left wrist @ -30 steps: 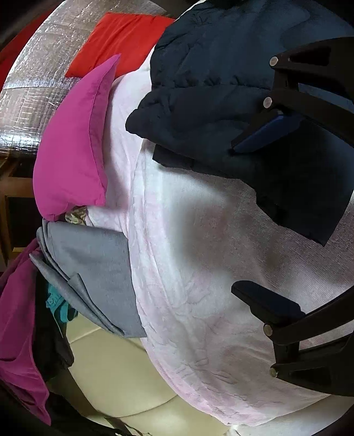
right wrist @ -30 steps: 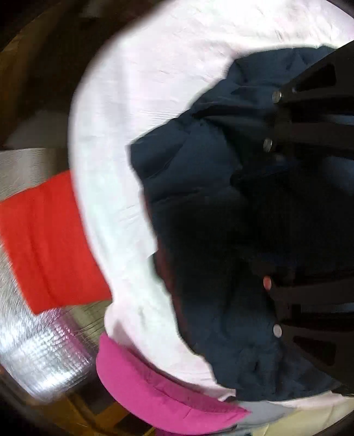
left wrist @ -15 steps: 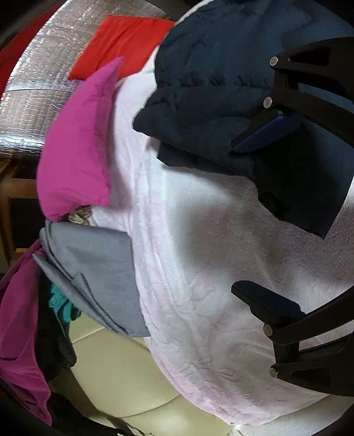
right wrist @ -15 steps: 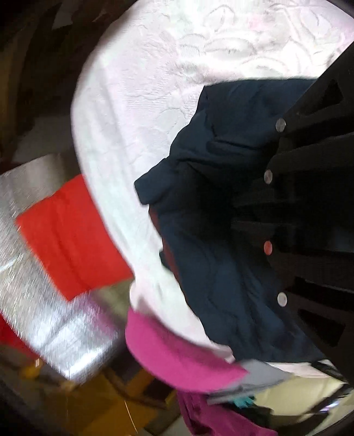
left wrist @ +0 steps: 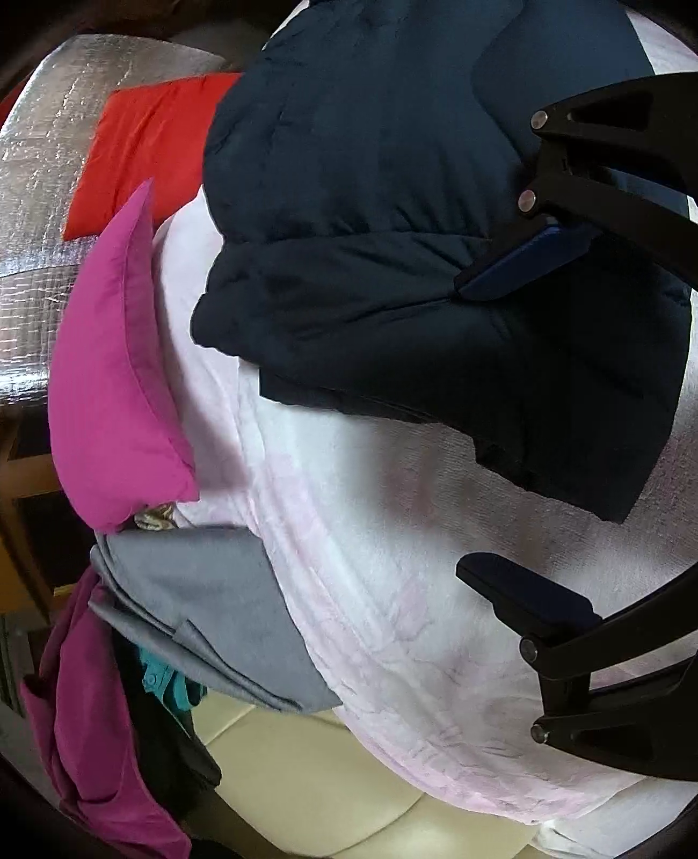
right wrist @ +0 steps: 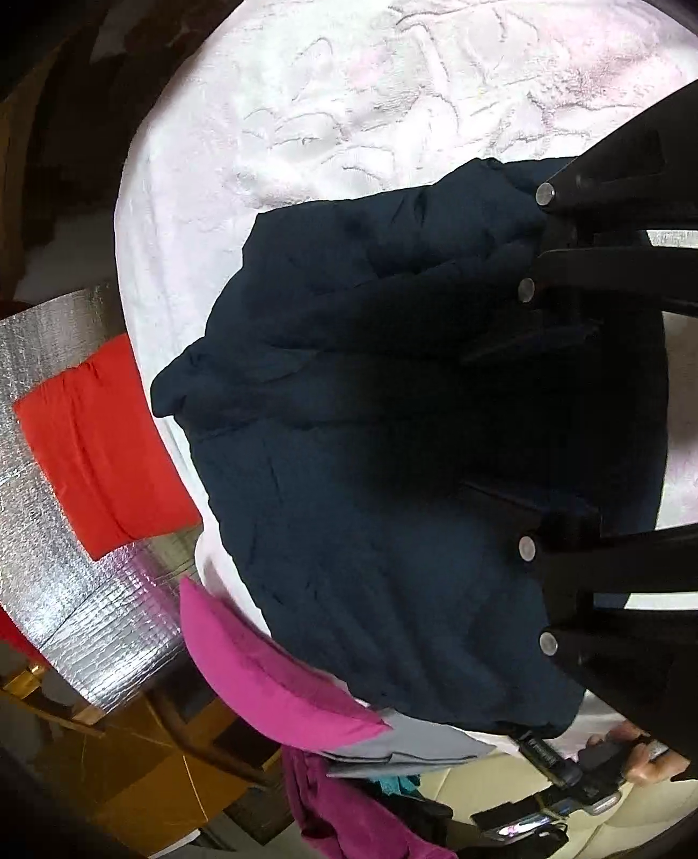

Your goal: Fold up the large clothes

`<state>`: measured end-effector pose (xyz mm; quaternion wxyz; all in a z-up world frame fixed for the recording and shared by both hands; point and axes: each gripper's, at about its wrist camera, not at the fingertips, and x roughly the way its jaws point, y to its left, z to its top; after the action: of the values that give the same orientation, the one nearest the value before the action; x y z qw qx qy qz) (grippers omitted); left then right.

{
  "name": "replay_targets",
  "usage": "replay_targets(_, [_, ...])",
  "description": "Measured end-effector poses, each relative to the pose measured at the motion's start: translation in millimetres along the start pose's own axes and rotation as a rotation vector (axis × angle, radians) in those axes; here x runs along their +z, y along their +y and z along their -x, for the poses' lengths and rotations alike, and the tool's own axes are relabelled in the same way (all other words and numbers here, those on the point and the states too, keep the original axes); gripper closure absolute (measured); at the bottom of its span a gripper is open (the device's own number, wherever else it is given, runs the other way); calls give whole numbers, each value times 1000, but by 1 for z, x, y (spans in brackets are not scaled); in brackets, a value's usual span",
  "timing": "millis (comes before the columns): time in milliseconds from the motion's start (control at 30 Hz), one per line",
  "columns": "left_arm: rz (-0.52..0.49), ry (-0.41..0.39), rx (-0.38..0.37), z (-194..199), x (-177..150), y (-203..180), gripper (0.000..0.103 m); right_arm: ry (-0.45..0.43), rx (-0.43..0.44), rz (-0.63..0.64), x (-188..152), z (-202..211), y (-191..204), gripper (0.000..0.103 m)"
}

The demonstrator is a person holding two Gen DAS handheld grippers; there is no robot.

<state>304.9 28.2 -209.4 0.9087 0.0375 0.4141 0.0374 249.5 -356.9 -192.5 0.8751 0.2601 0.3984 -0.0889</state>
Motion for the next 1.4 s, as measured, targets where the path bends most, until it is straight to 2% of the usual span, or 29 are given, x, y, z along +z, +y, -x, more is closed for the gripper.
replay_targets(133, [24, 6, -50, 4, 6, 12, 8, -31, 67, -33, 7, 19, -13, 52])
replay_targets(267, [76, 16, -162, 2, 17, 34, 8, -101, 102, -108, 14, 42, -39, 36])
replay_targets(333, [117, 26, -196, -1, 20, 45, 8, -122, 101, -144, 17, 50, -53, 36])
replay_targets(467, [153, 10, -188, 0, 24, 58, 8, -104, 147, -204, 18, 50, -76, 35])
replay_targets(567, [174, 26, -262, -5, 26, 63, 8, -92, 170, -241, 17, 43, -89, 32])
replay_targets(667, [204, 73, -402, -12, 25, 62, 8, -71, 191, -295, 17, 33, -105, 30])
replay_targets(733, [208, 100, -460, -18, 26, 59, 8, -56, 206, -329, 16, 25, -113, 30])
replay_targets(933, [247, 165, -552, -37, 26, 52, 8, -14, 228, -372, 17, 1, -133, 24])
replay_targets(1067, [271, 234, -615, -52, 23, 46, 8, -28, 290, -388, 19, -7, -137, 17])
replay_targets(1233, [310, 271, -660, -61, 22, 44, 7, 7, 365, -321, 28, -24, -121, 16])
replay_targets(1400, [350, 286, -700, -64, 23, 44, 4, 35, 368, -254, 38, -40, -95, 16])
